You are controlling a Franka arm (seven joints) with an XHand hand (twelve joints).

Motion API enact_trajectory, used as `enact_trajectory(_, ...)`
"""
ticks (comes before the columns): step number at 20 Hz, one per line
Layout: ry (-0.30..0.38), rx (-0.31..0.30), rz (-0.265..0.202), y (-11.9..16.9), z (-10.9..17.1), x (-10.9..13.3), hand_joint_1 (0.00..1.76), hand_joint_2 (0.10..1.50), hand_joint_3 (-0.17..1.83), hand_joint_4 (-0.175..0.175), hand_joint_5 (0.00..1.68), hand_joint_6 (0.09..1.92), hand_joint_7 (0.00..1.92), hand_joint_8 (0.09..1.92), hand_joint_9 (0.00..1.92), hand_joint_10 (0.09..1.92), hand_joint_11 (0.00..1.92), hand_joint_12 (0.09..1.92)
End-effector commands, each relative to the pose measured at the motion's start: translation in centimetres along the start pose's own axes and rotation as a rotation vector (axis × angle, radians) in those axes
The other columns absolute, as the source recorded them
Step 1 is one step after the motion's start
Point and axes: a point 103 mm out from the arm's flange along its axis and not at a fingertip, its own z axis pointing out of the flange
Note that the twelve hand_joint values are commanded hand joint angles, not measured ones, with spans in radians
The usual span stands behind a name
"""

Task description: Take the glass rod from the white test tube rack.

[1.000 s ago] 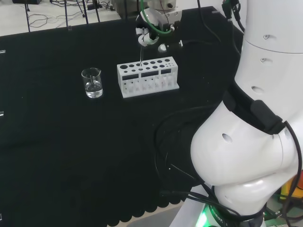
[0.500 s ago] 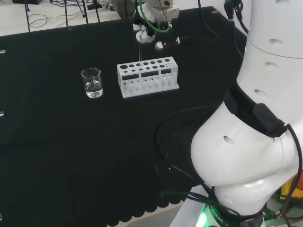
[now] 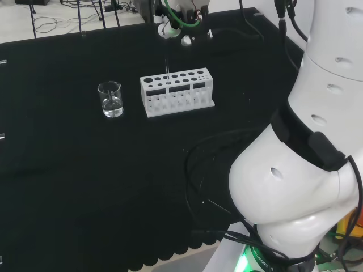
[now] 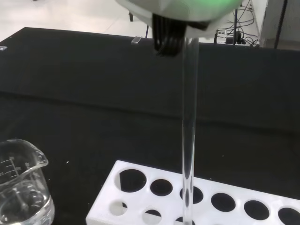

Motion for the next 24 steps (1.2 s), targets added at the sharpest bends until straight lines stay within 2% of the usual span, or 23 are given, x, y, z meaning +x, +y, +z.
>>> enact_trajectory(1,-0.042,-0.005,0.01,-0.8,-3.4,0.3,1.3,0.72,0.71,-0.175,0.99,0.91,1.18,1.13,1.56,0.99,1.3,0.8)
enact_trajectory(5,-0.038,-0.043,-0.001,-1.5,-5.8,0.1,1.3,0.72,0.71,-0.175,1.0,0.9,1.18,1.13,1.57,0.98,1.31,0.79)
enact_trajectory(12,-0.034,-0.058,0.001,-1.6,-7.6,0.6,1.3,0.72,0.71,-0.175,1.0,0.9,1.19,1.12,1.58,0.97,1.32,0.79)
enact_trajectory(24,-0.032,-0.074,-0.021,-2.0,-8.2,1.2,1.3,0.71,0.72,-0.175,1.0,0.9,1.19,1.11,1.58,0.96,1.33,0.78)
